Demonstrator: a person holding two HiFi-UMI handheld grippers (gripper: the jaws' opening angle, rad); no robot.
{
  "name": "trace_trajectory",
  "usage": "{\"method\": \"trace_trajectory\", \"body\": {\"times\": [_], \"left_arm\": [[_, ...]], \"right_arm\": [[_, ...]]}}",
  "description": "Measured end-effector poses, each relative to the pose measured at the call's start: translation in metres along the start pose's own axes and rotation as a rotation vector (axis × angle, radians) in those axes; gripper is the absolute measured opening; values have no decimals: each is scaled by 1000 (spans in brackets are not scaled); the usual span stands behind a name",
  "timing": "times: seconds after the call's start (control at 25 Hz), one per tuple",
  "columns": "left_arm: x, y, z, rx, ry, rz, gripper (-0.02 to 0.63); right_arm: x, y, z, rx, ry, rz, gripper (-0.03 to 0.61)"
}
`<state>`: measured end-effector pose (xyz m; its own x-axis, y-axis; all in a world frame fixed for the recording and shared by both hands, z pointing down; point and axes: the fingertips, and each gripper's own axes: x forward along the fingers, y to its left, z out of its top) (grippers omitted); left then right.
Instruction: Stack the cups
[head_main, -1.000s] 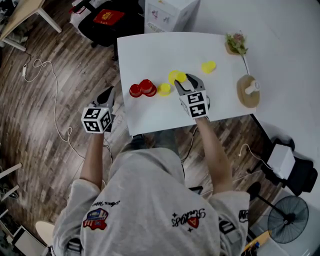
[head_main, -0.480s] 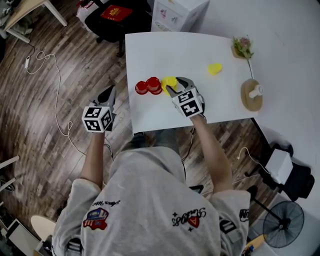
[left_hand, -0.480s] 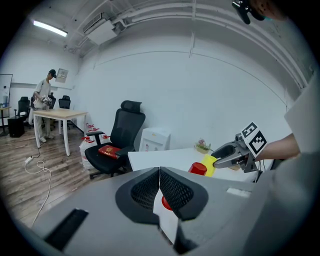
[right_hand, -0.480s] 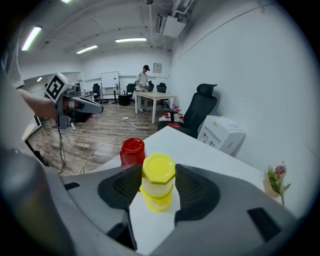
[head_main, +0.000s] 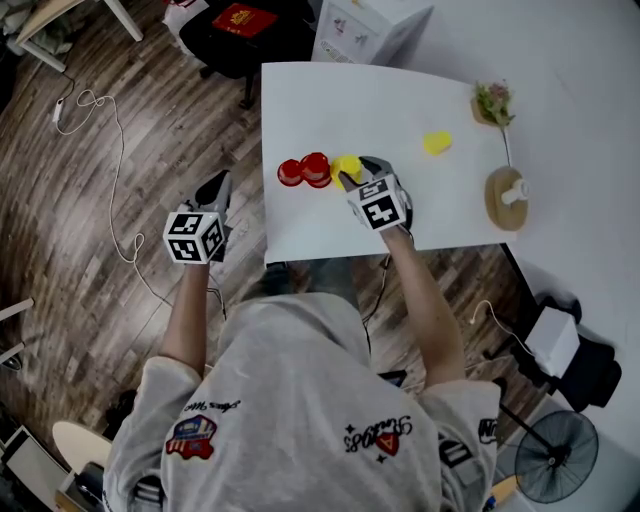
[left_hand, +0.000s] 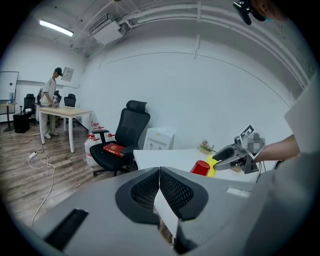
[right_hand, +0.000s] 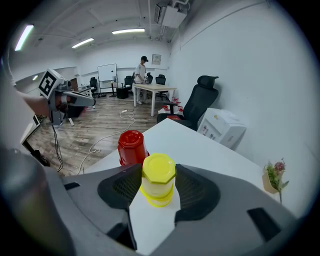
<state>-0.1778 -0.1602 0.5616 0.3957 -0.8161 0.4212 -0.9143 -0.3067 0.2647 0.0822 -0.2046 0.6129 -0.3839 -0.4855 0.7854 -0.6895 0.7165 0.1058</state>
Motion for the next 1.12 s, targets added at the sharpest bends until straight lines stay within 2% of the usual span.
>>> {"method": "trace_trajectory", "body": {"times": [0.8,0.92,1.12], "left_arm": [[-2,4,-3,-13,1,6,6],[-2,3,-3,-12,1,4,6],[4,-2,0,-5,3,-1,6]], "right_arm": [[4,11,3,5,-20,31,220],[3,13,2,12,-39,34,271],[-8,7,12,62,-121,47,302]]}}
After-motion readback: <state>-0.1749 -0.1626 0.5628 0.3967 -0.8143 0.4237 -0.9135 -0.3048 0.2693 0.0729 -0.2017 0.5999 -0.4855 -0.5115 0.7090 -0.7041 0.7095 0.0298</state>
